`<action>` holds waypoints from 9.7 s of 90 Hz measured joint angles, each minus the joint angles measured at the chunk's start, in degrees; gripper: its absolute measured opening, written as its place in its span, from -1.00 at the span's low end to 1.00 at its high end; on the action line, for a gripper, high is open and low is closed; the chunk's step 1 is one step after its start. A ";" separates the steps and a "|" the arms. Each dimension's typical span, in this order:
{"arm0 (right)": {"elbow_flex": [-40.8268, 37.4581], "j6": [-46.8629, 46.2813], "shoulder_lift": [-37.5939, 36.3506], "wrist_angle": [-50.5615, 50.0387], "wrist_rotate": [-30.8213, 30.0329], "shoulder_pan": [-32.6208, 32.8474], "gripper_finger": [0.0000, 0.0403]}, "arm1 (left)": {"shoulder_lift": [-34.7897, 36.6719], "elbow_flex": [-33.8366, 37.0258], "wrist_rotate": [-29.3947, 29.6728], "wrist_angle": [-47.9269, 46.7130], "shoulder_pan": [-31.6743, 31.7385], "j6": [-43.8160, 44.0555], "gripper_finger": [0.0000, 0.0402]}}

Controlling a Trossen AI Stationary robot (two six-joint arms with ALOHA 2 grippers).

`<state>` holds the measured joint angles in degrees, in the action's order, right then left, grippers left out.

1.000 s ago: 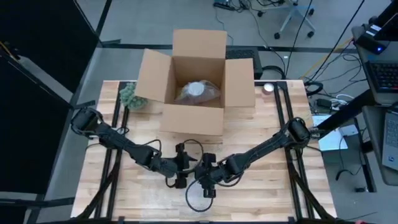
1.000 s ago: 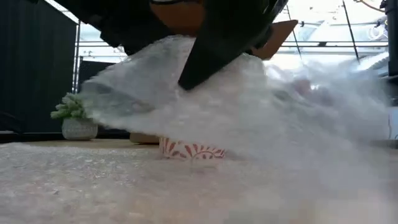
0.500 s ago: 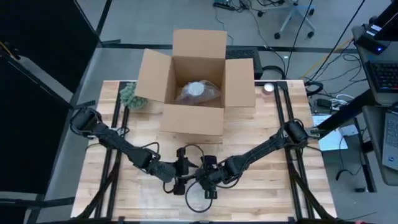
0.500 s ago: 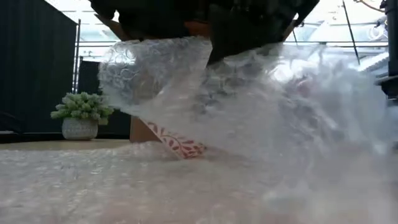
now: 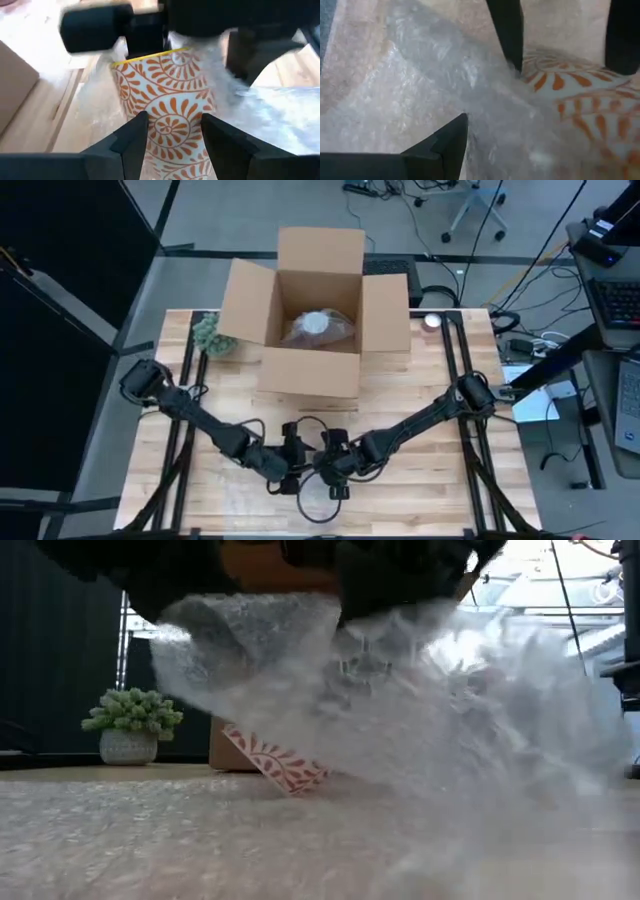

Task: Wrap mug
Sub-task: Wrap the yellow patterned mug with bubble wrap

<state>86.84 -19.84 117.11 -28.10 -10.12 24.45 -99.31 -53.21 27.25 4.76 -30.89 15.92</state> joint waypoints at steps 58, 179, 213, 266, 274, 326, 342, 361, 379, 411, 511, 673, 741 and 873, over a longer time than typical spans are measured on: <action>5.17 -0.28 4.05 -7.62 5.72 -0.92 -0.10 | -10.82 0.22 -2.36 10.73 -0.59 -1.40 -0.14; 5.53 -1.91 1.92 -11.25 5.88 -1.40 -0.10 | -4.11 -0.09 6.02 14.49 0.17 -4.47 -0.14; 20.25 -2.56 0.51 -31.30 5.56 -0.83 -0.10 | -4.11 0.00 5.88 14.22 0.10 -4.67 -0.14; 22.17 -9.30 2.40 -33.21 -0.98 5.09 -0.10 | -4.11 0.11 5.83 14.46 0.02 -4.43 -0.14; 19.49 -9.84 2.81 -31.58 -3.17 4.34 -0.10 | -4.11 0.11 5.83 14.47 0.02 -4.36 -0.14; 8.06 -9.28 3.05 -16.60 -1.45 2.60 -0.10 | -3.91 -3.25 5.07 13.73 -0.20 -4.44 -0.14; 11.25 -7.91 3.05 -18.78 -1.41 2.70 -0.10 | -5.31 -3.49 5.32 12.25 0.77 -3.92 -0.14; 21.03 -7.76 3.07 -30.94 0.03 2.83 -0.10 | -5.95 -3.56 5.70 12.40 0.76 -2.75 -0.14; 31.98 -7.86 3.07 -47.12 -1.02 3.75 -0.10 | -5.97 -3.56 5.58 12.30 0.78 -2.77 -0.14; 31.34 -12.50 3.06 -61.45 -20.41 1.98 -0.10 | -6.05 -3.47 5.42 12.75 0.74 -2.77 -0.14; 17.25 -6.55 2.90 -35.59 -10.75 1.51 -0.10 | -6.10 -3.41 4.87 12.82 0.54 -3.16 -0.14; 30.30 -6.15 2.42 -46.47 -7.76 2.85 -0.10 | -6.80 -3.54 -15.07 16.01 6.95 -11.90 -0.14; 6.33 -9.16 2.17 -21.13 0.50 2.60 -0.10 | -6.91 -3.45 -15.05 17.08 6.90 -11.79 -0.14; 13.27 -13.90 2.14 -33.17 -3.74 6.64 -0.10 | -6.91 -3.39 -15.11 17.36 6.90 -11.75 -0.14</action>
<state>100.12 -33.74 119.25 -61.27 -13.86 31.09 -106.21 -56.60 12.14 22.12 -23.99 4.17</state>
